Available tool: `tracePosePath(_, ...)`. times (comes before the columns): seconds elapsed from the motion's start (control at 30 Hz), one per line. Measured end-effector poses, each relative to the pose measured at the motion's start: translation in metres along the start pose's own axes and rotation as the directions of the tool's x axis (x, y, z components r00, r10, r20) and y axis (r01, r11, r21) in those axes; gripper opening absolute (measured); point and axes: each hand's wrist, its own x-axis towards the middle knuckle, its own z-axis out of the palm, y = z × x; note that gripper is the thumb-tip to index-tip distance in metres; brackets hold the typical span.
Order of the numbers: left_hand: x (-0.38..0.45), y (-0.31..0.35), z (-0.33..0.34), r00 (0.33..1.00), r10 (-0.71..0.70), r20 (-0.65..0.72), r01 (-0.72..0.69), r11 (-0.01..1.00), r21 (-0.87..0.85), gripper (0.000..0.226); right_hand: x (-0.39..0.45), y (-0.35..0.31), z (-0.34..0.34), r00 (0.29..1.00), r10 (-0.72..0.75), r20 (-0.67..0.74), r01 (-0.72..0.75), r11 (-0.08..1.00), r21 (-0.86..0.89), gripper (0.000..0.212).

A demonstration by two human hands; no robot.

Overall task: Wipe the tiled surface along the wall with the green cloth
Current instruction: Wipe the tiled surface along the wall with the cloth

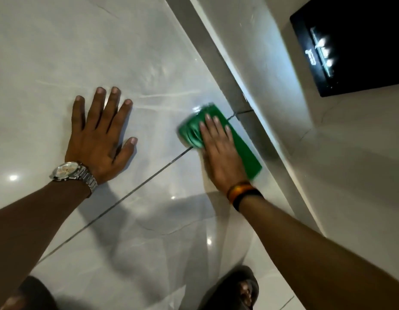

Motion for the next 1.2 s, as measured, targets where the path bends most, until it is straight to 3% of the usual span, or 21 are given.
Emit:
tracePosePath(0.1,-0.001,0.003,-0.001,1.0,-0.001,-0.006,0.001,1.0,-0.007,0.082,-0.063,0.03,-0.011,0.978,0.18,0.104,-0.183,0.983,0.017,0.065)
tracePosePath(0.17,0.001,0.002,0.001,1.0,0.003,-0.002,-0.003,1.0,-0.006,0.081,-0.058,0.037,-0.016,0.966,0.225,0.127,-0.228,0.974,0.01,0.064)
tracePosePath(0.4,0.002,0.003,0.0,1.0,-0.001,-0.002,0.001,1.0,-0.003,0.081,0.104,-0.033,-0.009,0.977,0.185,-0.109,-0.171,0.977,0.129,0.059)
tracePosePath(0.5,0.003,0.002,-0.001,1.0,0.006,-0.023,-0.006,1.0,0.006,0.08,0.16,-0.058,-0.008,0.977,0.154,-0.15,-0.135,0.982,0.131,0.061)
tracePosePath(0.6,0.002,0.004,-0.002,0.999,0.004,-0.044,-0.004,1.0,0.004,0.08,0.16,-0.063,-0.006,0.99,0.055,-0.133,-0.043,0.995,0.091,0.062)
tracePosePath(0.67,0.003,0.005,-0.005,0.999,0.002,-0.043,-0.002,1.0,0.002,0.08,0.126,-0.059,-0.005,0.992,-0.108,-0.066,0.111,0.993,0.038,0.067)
tracePosePath(0.73,0.005,0.006,-0.007,0.999,-0.005,-0.031,0.005,1.0,-0.008,0.08,0.083,-0.049,-0.003,0.986,-0.165,0.003,0.165,0.986,0.02,0.071)
tracePosePath(0.8,0.004,0.005,-0.007,1.0,-0.014,-0.025,0.014,1.0,-0.008,0.079,0.058,-0.039,-0.003,0.998,-0.069,0.01,0.069,0.998,0.015,0.07)
tracePosePath(0.9,0.003,0.005,-0.006,0.999,-0.007,-0.035,0.007,1.0,-0.015,0.076,0.084,-0.032,-0.008,0.994,0.093,-0.059,-0.091,0.995,0.026,0.061)
tracePosePath(1.07,0.003,0.004,-0.002,0.999,-0.011,-0.037,0.01,1.0,-0.019,0.076,0.193,-0.066,-0.011,0.985,0.074,-0.157,-0.059,0.993,0.098,0.057)
tracePosePath(1.2,0.003,0.003,-0.001,1.0,-0.009,-0.03,0.009,1.0,-0.011,0.077,0.239,-0.097,-0.009,0.985,0.017,-0.174,-0.01,0.999,0.037,0.057)
